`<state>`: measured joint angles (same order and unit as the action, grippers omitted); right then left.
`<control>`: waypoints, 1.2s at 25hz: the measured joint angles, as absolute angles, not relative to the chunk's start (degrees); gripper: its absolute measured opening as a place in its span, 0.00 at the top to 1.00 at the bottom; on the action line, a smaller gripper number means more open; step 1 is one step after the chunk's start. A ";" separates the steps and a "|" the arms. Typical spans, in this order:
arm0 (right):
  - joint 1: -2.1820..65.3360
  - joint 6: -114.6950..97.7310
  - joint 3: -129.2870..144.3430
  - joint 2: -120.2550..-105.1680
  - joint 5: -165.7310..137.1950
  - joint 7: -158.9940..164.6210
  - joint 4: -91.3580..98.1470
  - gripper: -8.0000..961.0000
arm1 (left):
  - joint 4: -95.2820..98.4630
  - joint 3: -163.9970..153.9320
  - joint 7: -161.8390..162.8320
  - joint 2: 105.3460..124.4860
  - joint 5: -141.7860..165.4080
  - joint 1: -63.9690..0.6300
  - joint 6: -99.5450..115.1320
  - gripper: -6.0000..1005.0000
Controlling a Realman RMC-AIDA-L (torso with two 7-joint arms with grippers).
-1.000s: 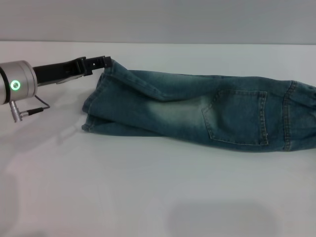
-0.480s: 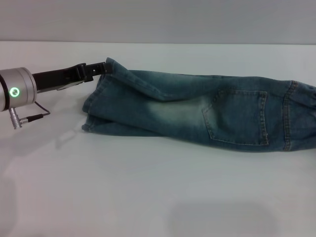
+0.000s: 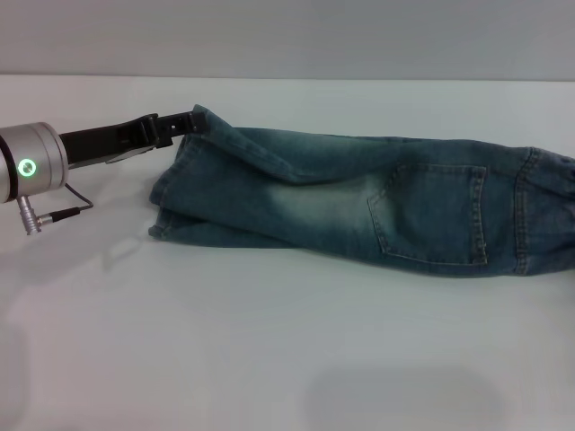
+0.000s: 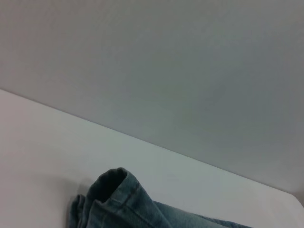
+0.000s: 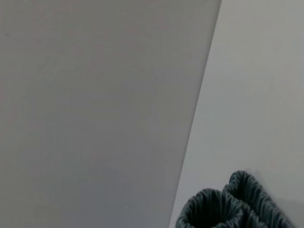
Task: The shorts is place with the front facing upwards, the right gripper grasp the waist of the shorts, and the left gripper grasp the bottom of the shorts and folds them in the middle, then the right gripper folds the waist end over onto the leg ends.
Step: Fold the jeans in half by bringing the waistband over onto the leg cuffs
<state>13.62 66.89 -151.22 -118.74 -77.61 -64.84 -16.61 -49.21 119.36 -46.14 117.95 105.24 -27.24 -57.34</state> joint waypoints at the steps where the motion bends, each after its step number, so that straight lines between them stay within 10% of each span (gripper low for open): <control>1: 13.80 66.65 -151.08 -118.74 -77.61 -64.85 -16.35 0.35 | -49.22 119.36 -46.14 117.95 105.23 -27.25 -57.34 0.22; 30: 16.25 64.08 -149.59 -118.66 -77.50 -65.32 -14.50 0.38 | -48.63 118.99 -46.23 118.00 105.20 -27.86 -57.25 0.22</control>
<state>16.25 64.08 -149.59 -118.66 -77.50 -65.32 -14.50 -48.63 118.99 -46.23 118.00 105.20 -27.86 -57.25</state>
